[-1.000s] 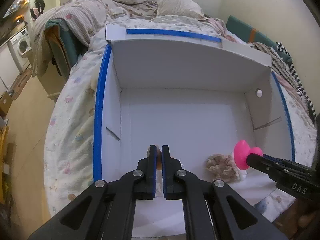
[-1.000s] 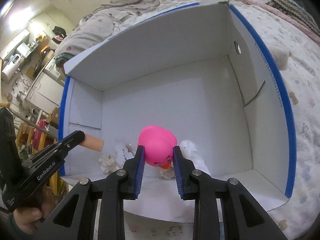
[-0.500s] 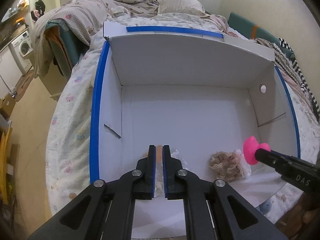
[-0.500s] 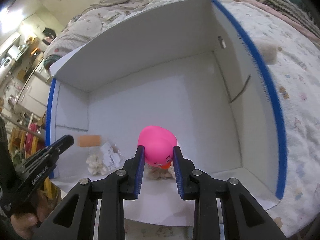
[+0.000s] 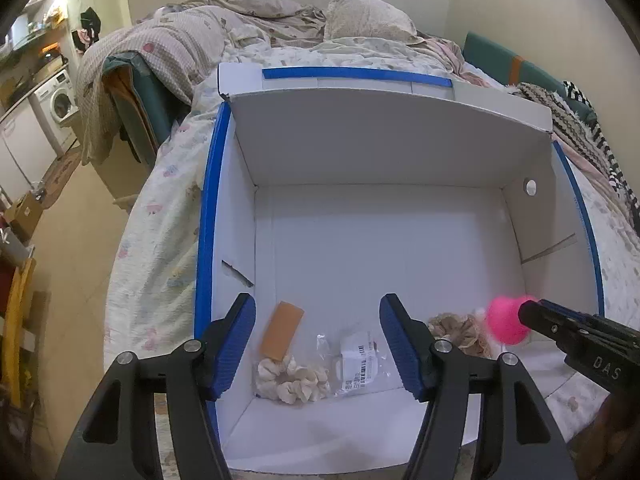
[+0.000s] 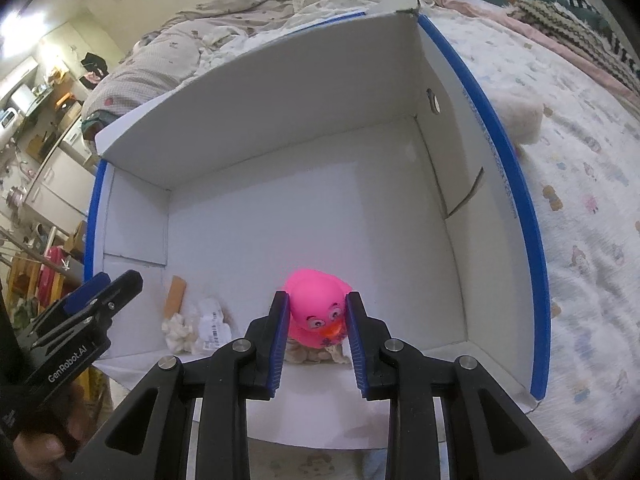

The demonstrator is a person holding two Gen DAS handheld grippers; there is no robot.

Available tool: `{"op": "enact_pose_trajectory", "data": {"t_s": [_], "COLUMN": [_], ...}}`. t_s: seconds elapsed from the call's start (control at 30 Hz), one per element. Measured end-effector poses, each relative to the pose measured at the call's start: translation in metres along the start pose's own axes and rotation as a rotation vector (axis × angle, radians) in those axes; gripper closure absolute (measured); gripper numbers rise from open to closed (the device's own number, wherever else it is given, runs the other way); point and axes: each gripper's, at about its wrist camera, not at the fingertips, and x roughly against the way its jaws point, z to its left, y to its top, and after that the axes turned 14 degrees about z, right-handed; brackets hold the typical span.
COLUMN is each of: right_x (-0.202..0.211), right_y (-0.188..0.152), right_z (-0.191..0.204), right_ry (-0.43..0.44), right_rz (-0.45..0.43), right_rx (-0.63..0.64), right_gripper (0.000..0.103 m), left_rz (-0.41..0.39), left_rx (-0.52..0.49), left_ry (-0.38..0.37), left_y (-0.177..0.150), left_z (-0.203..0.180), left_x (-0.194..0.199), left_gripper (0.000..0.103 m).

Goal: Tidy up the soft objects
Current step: 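Open the right gripper to release the pink duck into the box, then withdraw the right gripper and reach toward the light-blue fuzzy scrunchie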

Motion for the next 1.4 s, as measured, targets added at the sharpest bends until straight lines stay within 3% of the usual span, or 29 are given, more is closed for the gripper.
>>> {"op": "enact_pose_trajectory", "data": {"t_s": [0.03, 0.07, 0.1, 0.13, 0.27, 0.37, 1.4], "right_x": [0.002, 0.003, 0.004, 0.005, 0.014, 0.017, 0.046], "right_y": [-0.003, -0.003, -0.003, -0.002, -0.003, -0.004, -0.035], "right_z": [-0.002, 0.000, 0.002, 0.003, 0.008, 0.012, 0.017], "right_ry": [-0.002, -0.003, -0.002, -0.002, 0.010, 0.010, 0.001], "right_rz": [-0.006, -0.012, -0.018, -0.024, -0.065, -0.088, -0.143], "right_rx": [0.005, 0.011, 0.016, 0.019, 0.036, 0.042, 0.038], "right_gripper": [0.071, 0.062, 0.042, 0.034, 0.024, 0.002, 0.001], "left_rz": [-0.001, 0.000, 0.002, 0.004, -0.009, -0.023, -0.081], "left_rx": [-0.002, -0.003, -0.003, -0.004, -0.003, 0.005, 0.066], "left_ry": [0.005, 0.009, 0.014, 0.017, 0.018, 0.014, 0.043], "left_y": [0.000, 0.000, 0.000, 0.000, -0.001, -0.003, -0.047], "left_z": [0.000, 0.000, 0.000, 0.000, 0.001, 0.004, 0.037], "left_x": [0.001, 0.001, 0.001, 0.002, 0.007, 0.012, 0.056], "left_gripper": [0.041, 0.041, 0.041, 0.041, 0.041, 0.035, 0.033]}}
